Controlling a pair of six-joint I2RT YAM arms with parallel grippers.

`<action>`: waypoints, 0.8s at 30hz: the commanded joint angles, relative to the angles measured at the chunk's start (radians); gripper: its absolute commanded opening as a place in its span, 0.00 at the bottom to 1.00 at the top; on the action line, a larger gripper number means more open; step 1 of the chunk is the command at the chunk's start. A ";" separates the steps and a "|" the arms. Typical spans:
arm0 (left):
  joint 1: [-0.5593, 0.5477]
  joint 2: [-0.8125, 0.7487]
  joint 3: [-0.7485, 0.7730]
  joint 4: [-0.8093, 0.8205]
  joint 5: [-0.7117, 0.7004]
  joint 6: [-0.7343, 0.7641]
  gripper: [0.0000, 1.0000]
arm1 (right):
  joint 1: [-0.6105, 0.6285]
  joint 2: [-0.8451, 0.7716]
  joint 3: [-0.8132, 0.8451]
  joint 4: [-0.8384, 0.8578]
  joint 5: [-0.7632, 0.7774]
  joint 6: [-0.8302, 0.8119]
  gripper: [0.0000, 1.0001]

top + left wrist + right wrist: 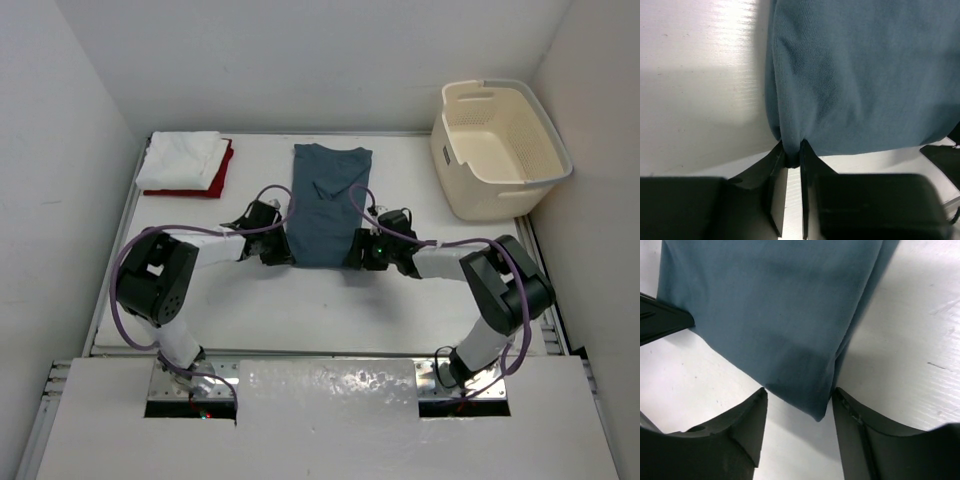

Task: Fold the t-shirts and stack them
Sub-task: Grab one side of the 2/3 rectangular tshirt with both arms, then fold the long partially folded tshirt into a neat square

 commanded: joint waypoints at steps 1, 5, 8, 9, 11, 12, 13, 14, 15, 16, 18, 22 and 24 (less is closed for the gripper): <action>0.005 0.001 -0.011 0.039 0.008 0.001 0.08 | 0.013 0.028 -0.018 -0.012 -0.019 0.029 0.53; 0.005 0.001 -0.017 0.042 0.001 -0.004 0.00 | 0.016 0.029 -0.027 -0.005 -0.016 0.041 0.43; 0.007 -0.005 -0.023 0.060 0.013 -0.014 0.00 | 0.014 0.026 -0.033 -0.003 -0.011 0.048 0.09; 0.007 -0.011 -0.029 0.065 0.016 -0.018 0.00 | 0.016 0.020 -0.035 -0.005 -0.006 0.050 0.00; 0.005 -0.056 -0.048 0.082 0.016 -0.025 0.00 | 0.014 0.008 -0.033 -0.027 -0.014 0.030 0.00; 0.005 -0.079 -0.078 0.091 0.016 -0.025 0.00 | 0.016 -0.015 -0.030 -0.040 -0.020 0.026 0.00; 0.004 -0.106 -0.092 0.094 0.010 -0.025 0.00 | 0.017 -0.032 -0.030 -0.049 -0.042 0.019 0.00; 0.004 -0.166 -0.108 0.085 0.010 -0.025 0.00 | 0.019 -0.047 -0.032 -0.084 -0.049 0.007 0.00; 0.002 -0.198 -0.130 0.070 0.007 -0.025 0.00 | 0.026 -0.085 -0.027 -0.113 -0.058 -0.002 0.00; -0.007 -0.268 -0.143 0.033 0.007 -0.030 0.00 | 0.030 -0.105 -0.026 -0.176 -0.081 -0.023 0.00; -0.027 -0.335 -0.158 -0.056 -0.015 -0.039 0.00 | 0.042 -0.183 -0.025 -0.247 -0.092 -0.042 0.00; -0.091 -0.497 -0.143 -0.228 -0.042 -0.071 0.00 | 0.046 -0.314 -0.022 -0.498 -0.095 -0.091 0.00; -0.099 -0.533 -0.117 -0.277 -0.036 -0.088 0.00 | 0.048 -0.355 0.008 -0.577 -0.123 -0.100 0.00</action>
